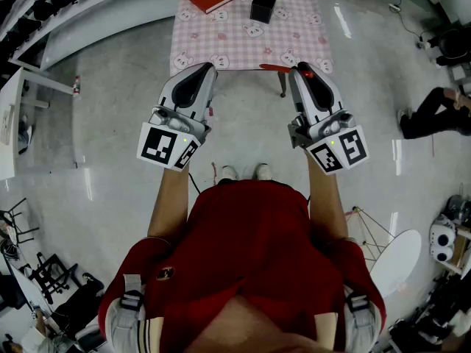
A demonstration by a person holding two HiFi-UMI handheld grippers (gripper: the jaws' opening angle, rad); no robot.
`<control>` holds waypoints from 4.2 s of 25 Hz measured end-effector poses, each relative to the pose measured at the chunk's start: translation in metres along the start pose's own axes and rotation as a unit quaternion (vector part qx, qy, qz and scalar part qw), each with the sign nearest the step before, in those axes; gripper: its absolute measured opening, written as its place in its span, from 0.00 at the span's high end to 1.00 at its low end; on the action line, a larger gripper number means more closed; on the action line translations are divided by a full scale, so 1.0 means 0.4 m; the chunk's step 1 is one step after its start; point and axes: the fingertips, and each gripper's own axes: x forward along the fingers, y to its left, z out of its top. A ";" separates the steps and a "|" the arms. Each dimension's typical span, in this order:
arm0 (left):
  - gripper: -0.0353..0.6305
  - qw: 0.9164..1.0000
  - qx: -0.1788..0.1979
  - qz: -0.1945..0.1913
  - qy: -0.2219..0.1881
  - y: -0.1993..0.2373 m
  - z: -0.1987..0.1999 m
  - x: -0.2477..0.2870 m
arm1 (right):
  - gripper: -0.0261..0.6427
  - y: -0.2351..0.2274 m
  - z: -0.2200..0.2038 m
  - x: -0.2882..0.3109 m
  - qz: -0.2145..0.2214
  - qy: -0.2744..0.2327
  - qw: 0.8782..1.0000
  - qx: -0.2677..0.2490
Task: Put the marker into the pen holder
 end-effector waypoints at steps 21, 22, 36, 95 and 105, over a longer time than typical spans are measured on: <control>0.94 1.000 0.000 0.001 0.002 0.035 -0.024 -0.046 | 0.86 0.000 -0.034 0.006 -0.018 0.000 1.000 0.020; 0.94 1.000 0.000 0.001 0.001 0.046 -0.025 -0.059 | 0.86 0.004 -0.040 0.010 -0.022 0.000 0.999 0.023; 0.94 1.000 -0.005 0.015 -0.002 0.191 -0.044 -0.107 | 0.86 0.023 -0.097 0.112 -0.034 0.009 0.999 0.024; 0.94 0.996 -0.027 0.068 0.043 0.583 -0.372 0.790 | 0.86 -0.903 -0.494 0.716 0.005 0.181 0.983 -0.030; 0.94 0.997 -0.029 0.055 0.055 0.598 -0.406 0.789 | 0.86 -0.952 -0.601 0.730 -0.024 0.210 0.977 -0.031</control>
